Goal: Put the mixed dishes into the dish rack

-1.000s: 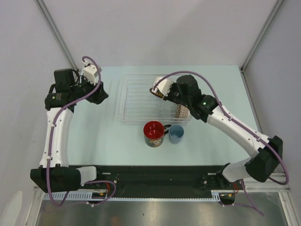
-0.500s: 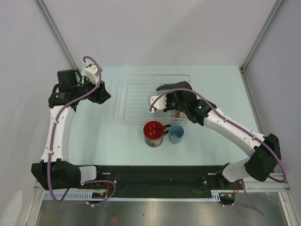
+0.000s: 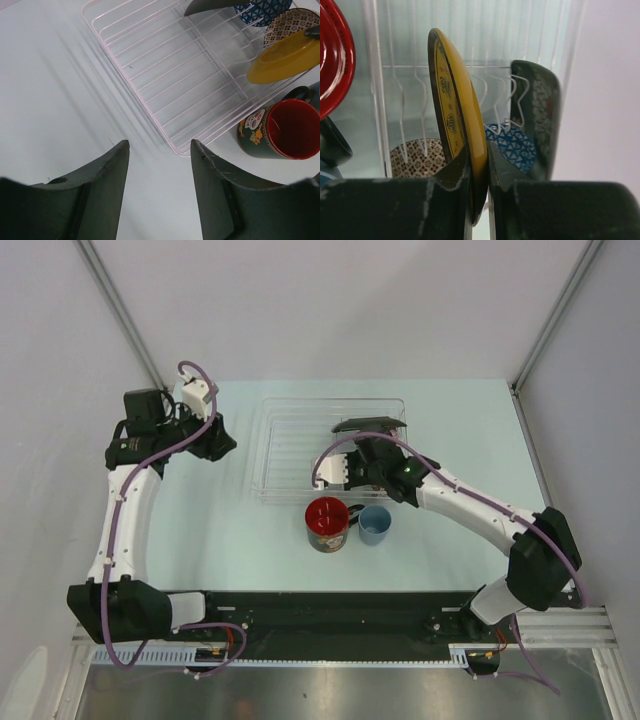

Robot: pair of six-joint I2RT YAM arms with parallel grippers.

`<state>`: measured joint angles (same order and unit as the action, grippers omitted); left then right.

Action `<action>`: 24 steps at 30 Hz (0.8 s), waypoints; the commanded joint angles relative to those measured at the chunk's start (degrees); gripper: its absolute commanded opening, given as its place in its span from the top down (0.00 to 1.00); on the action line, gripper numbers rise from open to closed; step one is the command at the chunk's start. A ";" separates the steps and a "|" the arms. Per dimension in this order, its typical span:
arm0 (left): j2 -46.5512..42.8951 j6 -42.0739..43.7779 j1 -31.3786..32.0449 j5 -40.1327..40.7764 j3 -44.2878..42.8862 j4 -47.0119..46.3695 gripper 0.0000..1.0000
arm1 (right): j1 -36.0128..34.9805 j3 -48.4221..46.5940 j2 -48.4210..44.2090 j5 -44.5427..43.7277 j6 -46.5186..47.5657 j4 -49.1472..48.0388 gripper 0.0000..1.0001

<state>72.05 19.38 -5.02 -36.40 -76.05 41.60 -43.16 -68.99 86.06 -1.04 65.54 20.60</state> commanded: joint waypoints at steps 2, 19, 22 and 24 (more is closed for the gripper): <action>-1.12 -0.74 -0.43 -2.18 0.03 -1.35 0.43 | 0.79 0.08 2.26 0.51 -1.64 -6.09 1.00; -1.65 -0.13 -0.43 -2.27 1.34 -2.05 0.43 | 2.46 0.44 5.43 -0.53 -6.81 -5.75 1.00; -1.91 0.13 -0.35 -2.09 1.43 -2.32 0.43 | 2.29 0.44 5.52 -2.12 -9.45 -3.64 1.00; -1.91 0.05 -0.43 -2.01 1.26 -2.23 0.43 | 2.11 0.44 5.43 -2.56 -10.86 -1.89 0.91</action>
<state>71.94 19.46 -5.02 -36.71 -74.72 41.04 -41.12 -68.23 91.61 -0.56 58.46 18.09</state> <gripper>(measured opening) 0.571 0.141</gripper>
